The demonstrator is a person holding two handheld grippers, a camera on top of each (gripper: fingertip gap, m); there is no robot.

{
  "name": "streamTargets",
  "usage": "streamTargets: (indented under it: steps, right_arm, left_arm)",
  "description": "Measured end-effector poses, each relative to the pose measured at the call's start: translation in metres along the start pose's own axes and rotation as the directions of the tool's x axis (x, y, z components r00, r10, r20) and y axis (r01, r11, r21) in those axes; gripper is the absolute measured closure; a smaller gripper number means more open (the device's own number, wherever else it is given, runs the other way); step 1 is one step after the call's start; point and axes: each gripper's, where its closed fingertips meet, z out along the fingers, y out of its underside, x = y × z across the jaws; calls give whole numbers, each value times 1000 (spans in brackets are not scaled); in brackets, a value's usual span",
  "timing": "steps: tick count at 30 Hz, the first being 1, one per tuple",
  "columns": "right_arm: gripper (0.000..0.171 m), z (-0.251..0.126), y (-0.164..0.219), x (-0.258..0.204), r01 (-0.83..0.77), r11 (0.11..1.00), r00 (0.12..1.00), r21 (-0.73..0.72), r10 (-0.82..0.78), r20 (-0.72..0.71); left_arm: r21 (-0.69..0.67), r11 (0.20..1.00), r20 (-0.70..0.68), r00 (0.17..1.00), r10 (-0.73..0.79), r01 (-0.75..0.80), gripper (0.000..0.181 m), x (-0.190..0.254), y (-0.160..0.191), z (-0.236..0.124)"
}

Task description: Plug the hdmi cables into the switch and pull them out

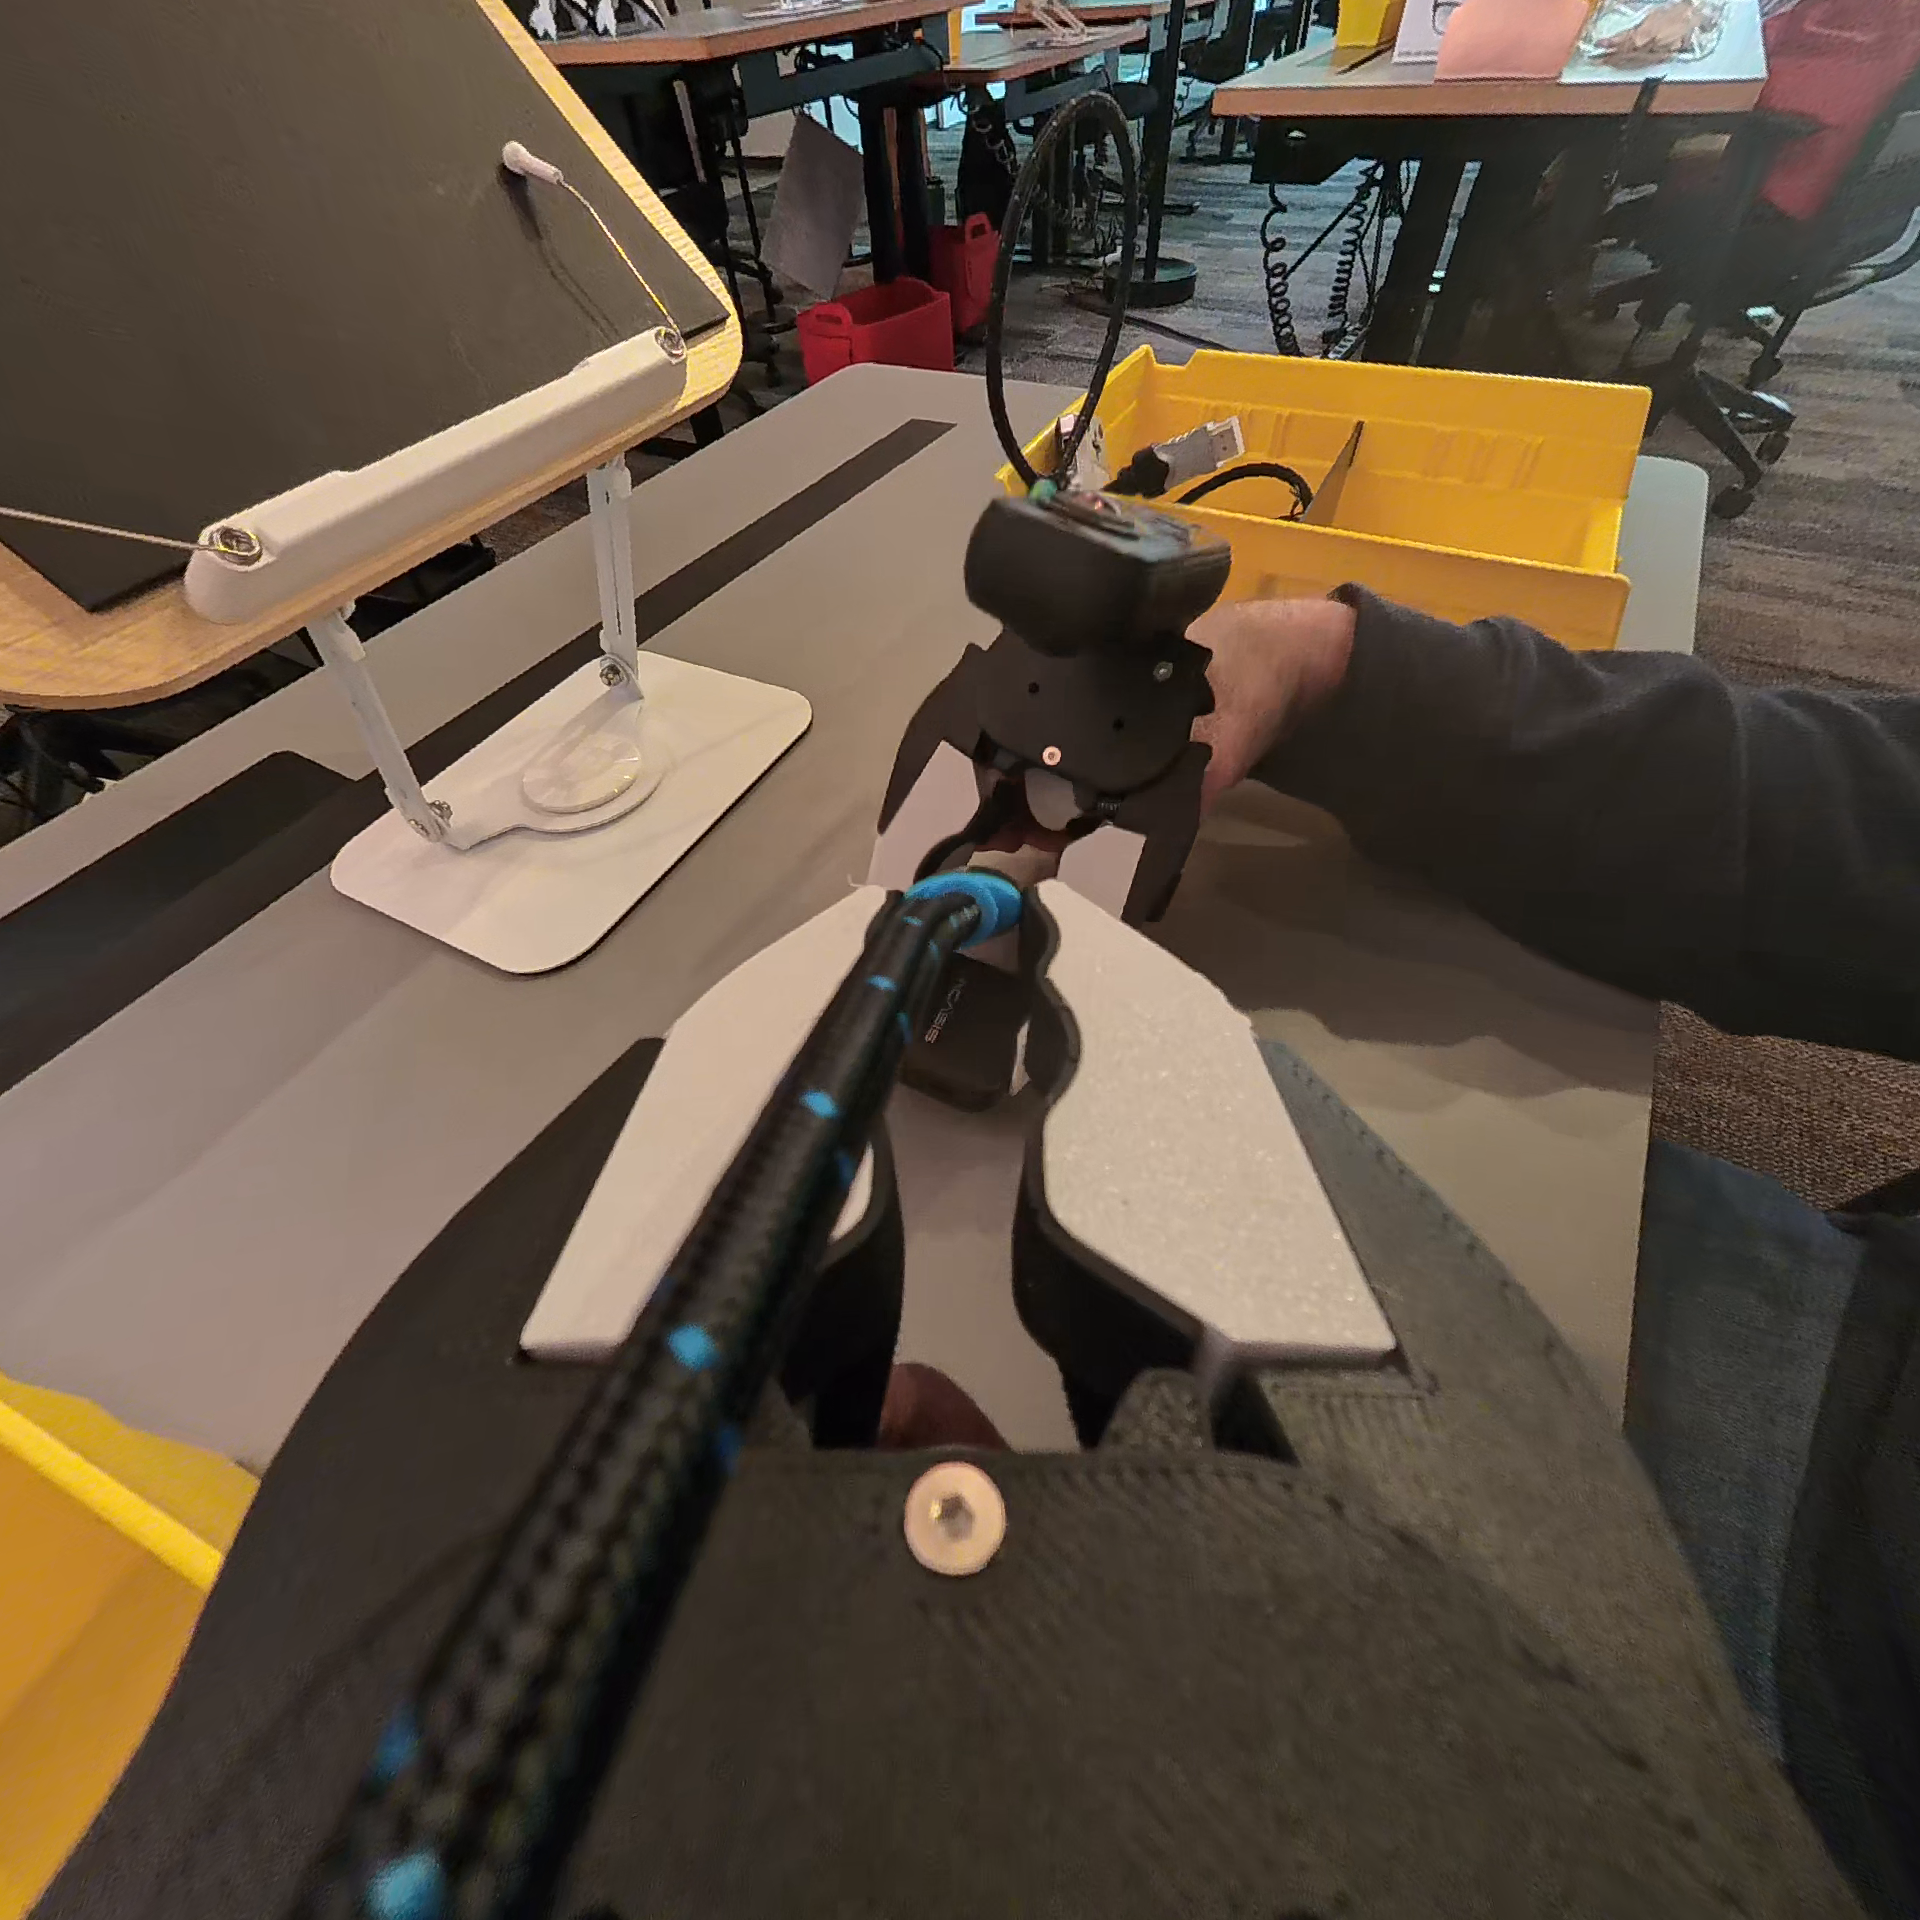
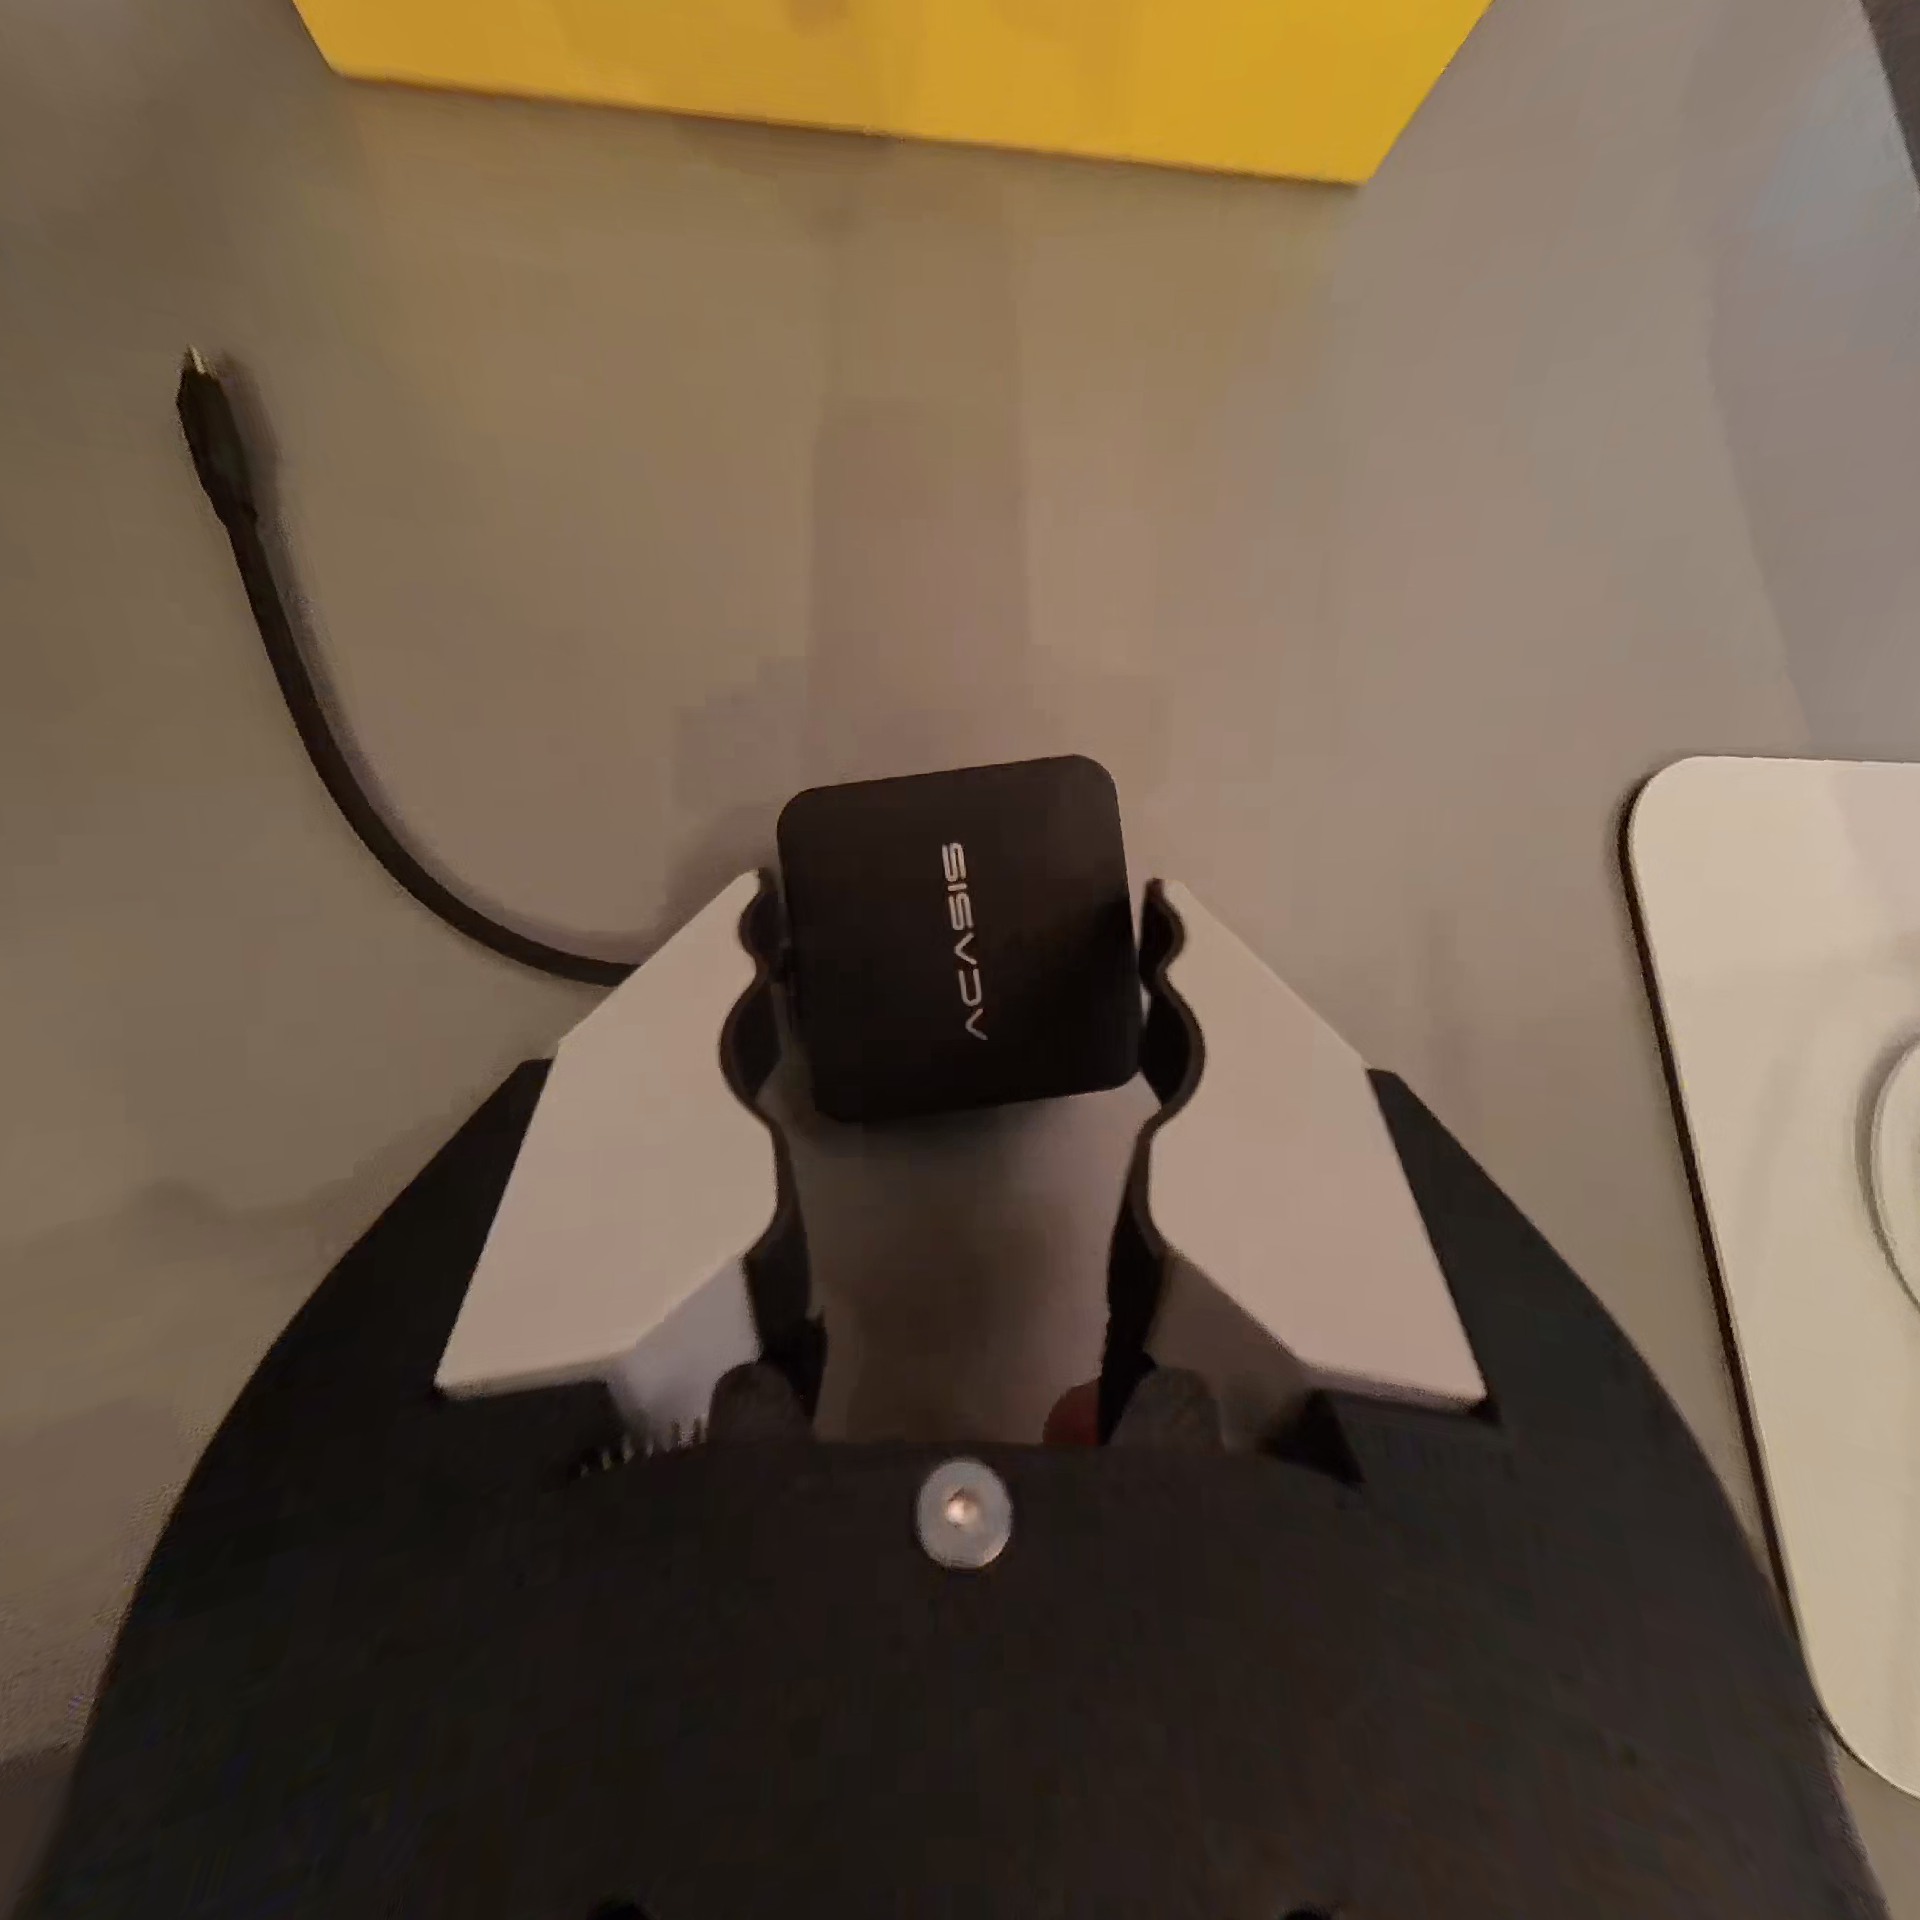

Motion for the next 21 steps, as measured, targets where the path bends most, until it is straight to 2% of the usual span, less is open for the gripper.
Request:
streamTargets:
  steps: [3, 8, 10, 12, 15, 17, 21]
  right_arm:
    - [91, -5, 3, -2, 38, 999, 999, -38, -38, -15]
    - [95, -15, 26, -3, 52, 989, 999, -138, -53, -7]
    - [103, -12, 26, -6, 48, 990, 999, -129, -47, 11]
    - [118, -10, 24, -5, 66, 990, 998, -124, -67, -2]
    - [120, -8, 22, -3, 72, 992, 997, -103, -73, -7]
    - [136, -9, 20, 1, 64, 994, 998, -91, -66, -21]
    - [147, -13, 17, 6, 9, 998, 1000, -63, -11, -27]
  left_arm:
    - [1, 1000, 1, 1000, 1, -1, 161, 0, -1, -1]
    - [3, 1000, -2, 1000, -3, 3, 161, -1, -1, -2]
    - [1, 1000, -6, 1000, -4, 4, 161, -1, -1, -1]
    - [-3, 1000, -10, 1000, -4, 4, 161, 0, 1, 1]
    - [-4, 1000, -13, 1000, -5, 5, 161, 1, 1, 1]
    - [-3, 1000, -14, 1000, -4, 3, 161, 2, 1, 1]
    - [1, 1000, -13, 1000, -2, 2, 161, 2, -1, -1]
